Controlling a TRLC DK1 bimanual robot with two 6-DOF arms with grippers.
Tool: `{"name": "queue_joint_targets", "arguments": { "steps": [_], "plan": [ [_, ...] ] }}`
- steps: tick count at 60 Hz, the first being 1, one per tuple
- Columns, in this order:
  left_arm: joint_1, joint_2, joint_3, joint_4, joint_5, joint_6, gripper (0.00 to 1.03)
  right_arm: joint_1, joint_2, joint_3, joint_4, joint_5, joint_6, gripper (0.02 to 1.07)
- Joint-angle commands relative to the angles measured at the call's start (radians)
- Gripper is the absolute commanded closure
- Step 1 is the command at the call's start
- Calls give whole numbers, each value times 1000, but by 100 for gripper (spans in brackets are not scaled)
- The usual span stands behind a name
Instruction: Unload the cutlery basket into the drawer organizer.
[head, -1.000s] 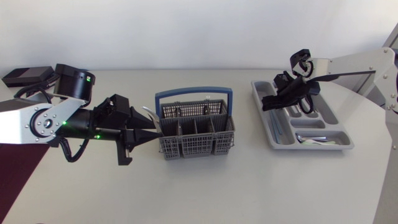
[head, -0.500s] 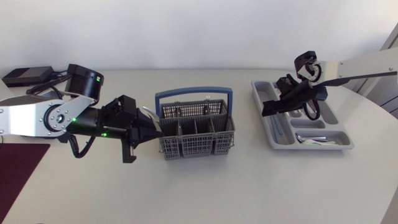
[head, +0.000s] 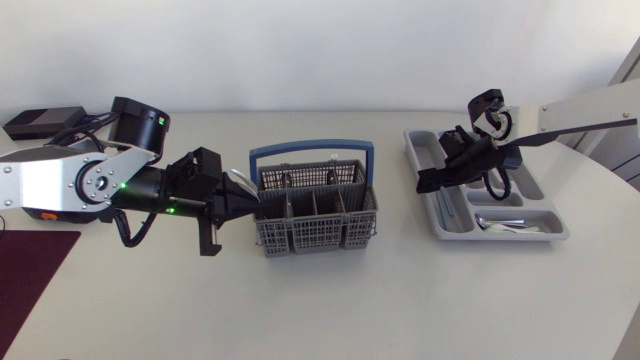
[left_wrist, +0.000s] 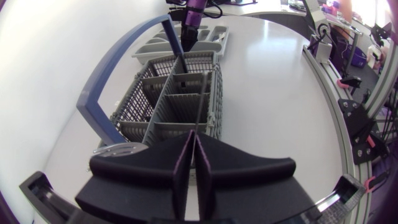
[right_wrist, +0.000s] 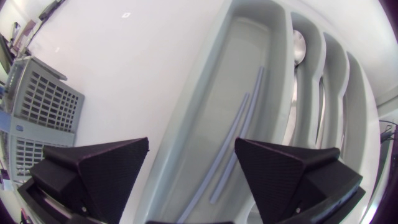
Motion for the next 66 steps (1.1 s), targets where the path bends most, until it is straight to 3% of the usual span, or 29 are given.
{"name": "queue_joint_targets", "arguments": {
  "steps": [1,37,66],
  "plan": [
    [-8,26,50,-12,15,11,100,14,-26,-20,2,-2,-16,7],
    [32,17,261,-170,38,-127,100,132,-281,-202,36,18,-31,7],
    [74,-210,363,-316,43,-212,100,236,-582,-360,59,16,-65,7]
  ]
}}
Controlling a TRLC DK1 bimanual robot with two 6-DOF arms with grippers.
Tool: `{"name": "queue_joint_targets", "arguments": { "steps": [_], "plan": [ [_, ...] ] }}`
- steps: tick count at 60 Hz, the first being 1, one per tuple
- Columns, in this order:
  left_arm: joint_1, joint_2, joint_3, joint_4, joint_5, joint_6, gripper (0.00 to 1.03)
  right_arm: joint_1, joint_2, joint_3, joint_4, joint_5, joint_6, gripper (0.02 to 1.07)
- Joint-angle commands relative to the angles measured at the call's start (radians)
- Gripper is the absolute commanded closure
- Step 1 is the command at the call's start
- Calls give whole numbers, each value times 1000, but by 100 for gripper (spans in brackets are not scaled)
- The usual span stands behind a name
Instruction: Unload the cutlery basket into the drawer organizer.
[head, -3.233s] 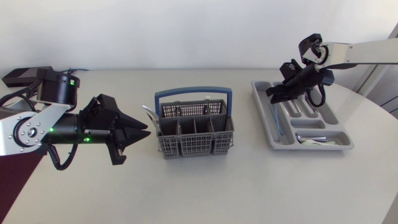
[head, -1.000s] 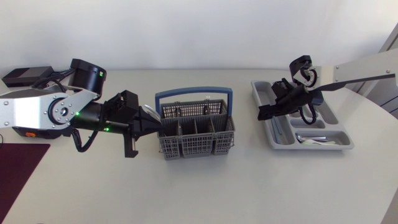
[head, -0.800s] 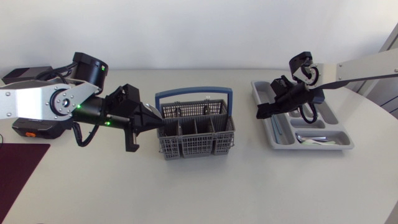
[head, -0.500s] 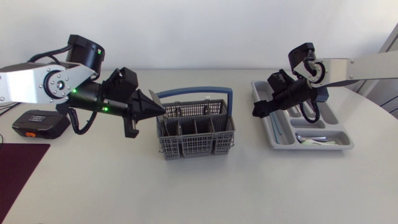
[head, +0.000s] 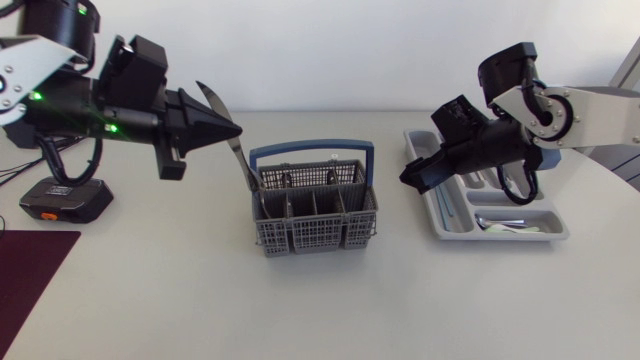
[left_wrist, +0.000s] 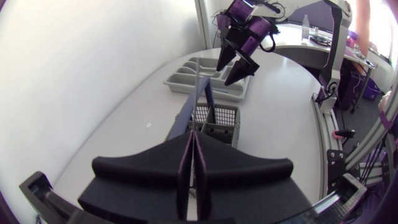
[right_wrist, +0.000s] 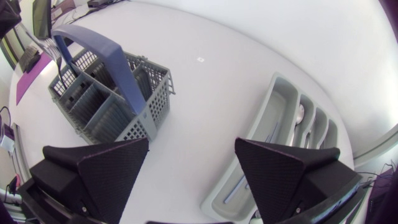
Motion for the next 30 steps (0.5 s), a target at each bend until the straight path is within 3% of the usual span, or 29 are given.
{"name": "queue_joint_targets", "arguments": {
  "steps": [1,16,30],
  "plan": [
    [14,-60,60,-28,20,-20,100,21,-51,-42,7,4,-20,7],
    [17,-177,90,-116,22,-55,100,118,-229,-122,21,-6,-56,7],
    [-6,-232,65,-151,60,-112,100,262,-303,-150,-82,-74,-118,7]
  ]
}}
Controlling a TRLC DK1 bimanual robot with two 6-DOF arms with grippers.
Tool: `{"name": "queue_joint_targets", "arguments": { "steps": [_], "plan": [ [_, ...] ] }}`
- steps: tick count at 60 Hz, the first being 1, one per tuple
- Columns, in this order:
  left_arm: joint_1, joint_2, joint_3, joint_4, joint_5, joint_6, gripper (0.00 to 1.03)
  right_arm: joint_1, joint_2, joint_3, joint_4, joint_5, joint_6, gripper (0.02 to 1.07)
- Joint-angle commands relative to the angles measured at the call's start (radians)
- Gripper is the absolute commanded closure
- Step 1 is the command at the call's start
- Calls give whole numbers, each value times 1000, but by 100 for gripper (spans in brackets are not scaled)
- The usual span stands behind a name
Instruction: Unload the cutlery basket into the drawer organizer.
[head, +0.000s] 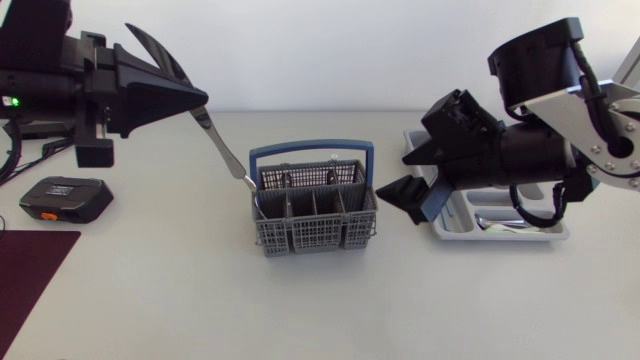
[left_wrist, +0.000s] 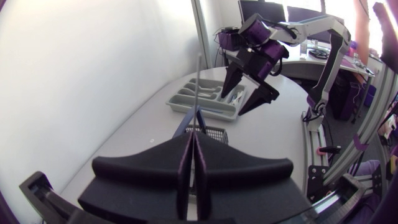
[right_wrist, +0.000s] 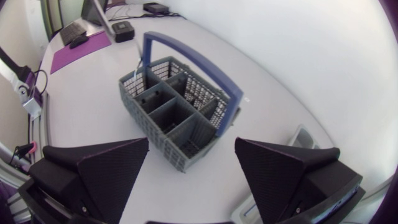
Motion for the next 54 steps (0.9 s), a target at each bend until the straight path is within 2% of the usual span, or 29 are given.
{"name": "queue_joint_targets", "arguments": {
  "steps": [1,8,18,31,54],
  "plan": [
    [-18,-19,12,-1,29,-38,100,47,-6,-29,-30,-17,-38,7],
    [-47,-18,-10,0,52,-58,100,78,5,-15,-51,-89,-36,7],
    [-127,-15,-62,11,69,-90,100,148,3,13,-56,-170,-30,7],
    [-142,-18,-126,34,141,-118,100,245,40,19,-39,-192,-27,7],
    [-182,-24,-197,106,200,-176,100,317,142,72,-4,-193,7,7]
  ]
}}
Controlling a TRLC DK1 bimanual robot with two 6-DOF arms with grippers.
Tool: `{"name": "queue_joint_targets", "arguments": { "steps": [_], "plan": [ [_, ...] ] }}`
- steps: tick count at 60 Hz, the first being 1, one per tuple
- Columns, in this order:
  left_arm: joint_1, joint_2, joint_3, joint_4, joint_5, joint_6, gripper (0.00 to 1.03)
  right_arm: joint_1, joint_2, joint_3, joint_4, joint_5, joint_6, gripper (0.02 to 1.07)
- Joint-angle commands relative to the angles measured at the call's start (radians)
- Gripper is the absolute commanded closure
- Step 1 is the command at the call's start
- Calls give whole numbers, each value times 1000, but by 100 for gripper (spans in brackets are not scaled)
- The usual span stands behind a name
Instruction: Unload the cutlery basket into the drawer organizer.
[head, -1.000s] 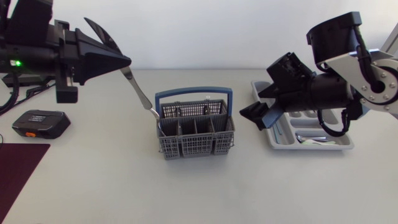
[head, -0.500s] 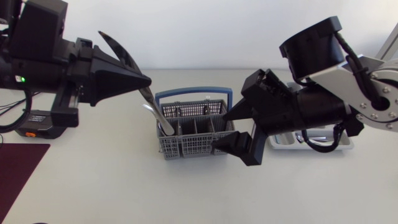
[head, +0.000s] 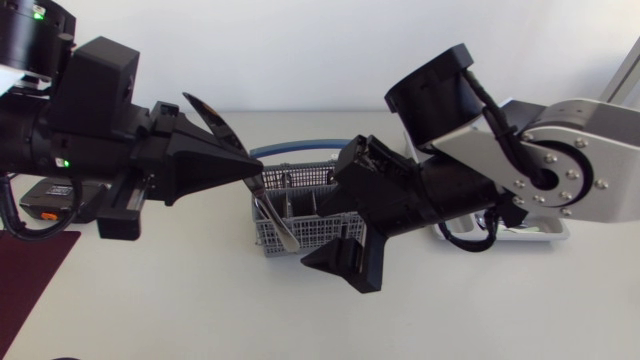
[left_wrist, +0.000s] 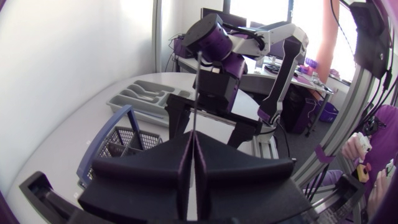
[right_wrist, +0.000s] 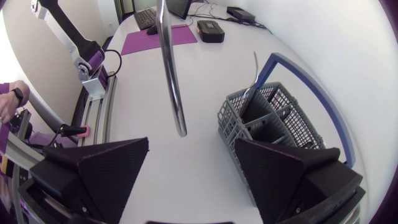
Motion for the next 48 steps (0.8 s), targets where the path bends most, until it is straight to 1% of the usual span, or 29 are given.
{"name": "queue_joint_targets", "arguments": {
  "steps": [1,6,9,17,25,36,38,46,48],
  "plan": [
    [-15,-16,-23,18,24,-28,100,14,32,34,18,-10,24,7],
    [-29,-18,-35,25,25,-31,100,29,44,43,21,-15,24,8],
    [-32,-18,-40,28,25,-31,100,34,47,48,21,-30,24,12],
    [-35,-16,-40,45,27,-44,100,55,70,60,21,-42,23,17],
    [-44,-16,-38,71,28,-62,100,72,98,68,20,-56,18,35],
    [-47,-8,-43,88,28,-71,100,66,103,52,38,-67,0,76],
    [-47,-8,-44,88,28,-71,100,58,103,49,40,-73,-2,80],
    [-47,-7,-50,88,31,-71,100,38,93,37,47,-85,-2,82],
    [-47,-7,-52,88,33,-71,100,38,90,35,47,-95,-3,84]
  ]
}}
